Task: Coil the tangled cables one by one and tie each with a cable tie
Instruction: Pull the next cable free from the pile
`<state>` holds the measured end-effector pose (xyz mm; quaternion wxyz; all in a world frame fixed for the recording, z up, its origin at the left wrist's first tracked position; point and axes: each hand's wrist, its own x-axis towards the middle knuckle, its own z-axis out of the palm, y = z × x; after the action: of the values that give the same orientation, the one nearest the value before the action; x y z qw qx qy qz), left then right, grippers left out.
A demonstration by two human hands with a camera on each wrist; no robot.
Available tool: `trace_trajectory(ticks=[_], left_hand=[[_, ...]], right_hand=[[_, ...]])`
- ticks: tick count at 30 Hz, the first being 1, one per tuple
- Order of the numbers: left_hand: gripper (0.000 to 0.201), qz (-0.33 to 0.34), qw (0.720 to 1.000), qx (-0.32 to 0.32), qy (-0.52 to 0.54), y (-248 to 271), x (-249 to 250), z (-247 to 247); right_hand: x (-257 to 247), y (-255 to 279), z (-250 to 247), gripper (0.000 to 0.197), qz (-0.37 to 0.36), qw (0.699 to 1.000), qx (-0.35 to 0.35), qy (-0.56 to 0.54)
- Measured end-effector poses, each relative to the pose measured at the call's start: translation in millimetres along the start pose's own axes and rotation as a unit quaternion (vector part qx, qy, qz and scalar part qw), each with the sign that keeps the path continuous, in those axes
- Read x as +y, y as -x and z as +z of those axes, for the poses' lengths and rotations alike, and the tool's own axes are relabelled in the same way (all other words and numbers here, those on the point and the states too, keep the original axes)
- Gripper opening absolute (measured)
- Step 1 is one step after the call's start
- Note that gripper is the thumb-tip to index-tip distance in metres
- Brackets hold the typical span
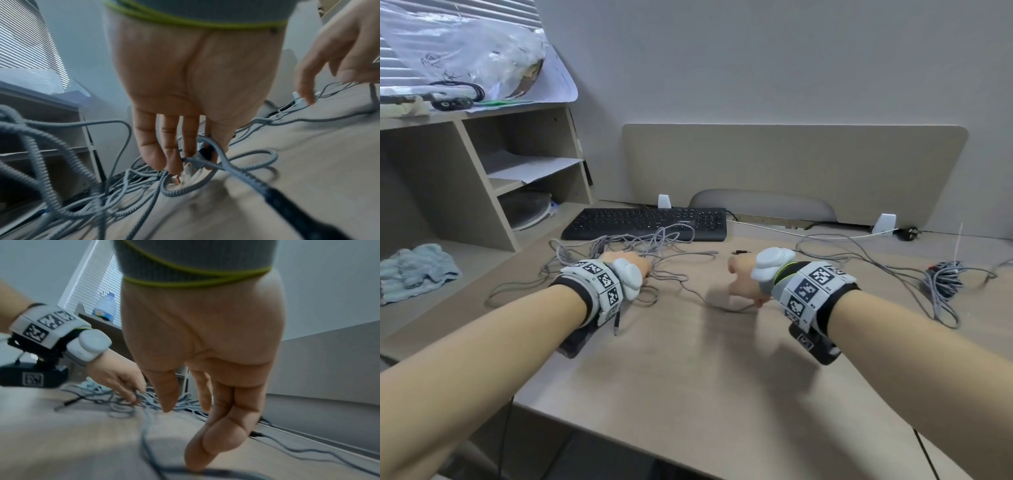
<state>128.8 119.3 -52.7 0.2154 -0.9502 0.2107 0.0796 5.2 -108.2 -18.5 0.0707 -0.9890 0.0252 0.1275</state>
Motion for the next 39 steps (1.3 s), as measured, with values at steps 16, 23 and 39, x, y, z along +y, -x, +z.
trace_trajectory(ticks=[16,23,39], left_hand=[[0.035,-0.046,0.998,0.01,0.048,16,-10,4],[0.019,-0.029,0.993,0.011,0.113,21,8,-22],[0.036,0.046,0.578,0.054,0.813,10,117,-65]], right_hand=[[-23,-7,22,0.015,-0.072,0.996,-0.043,0.043],[11,-10,0,0.024,-0.063,0.995,0.001,-0.071],[69,7,-10,0.019,-0.109,0.89,0.116,-0.427]])
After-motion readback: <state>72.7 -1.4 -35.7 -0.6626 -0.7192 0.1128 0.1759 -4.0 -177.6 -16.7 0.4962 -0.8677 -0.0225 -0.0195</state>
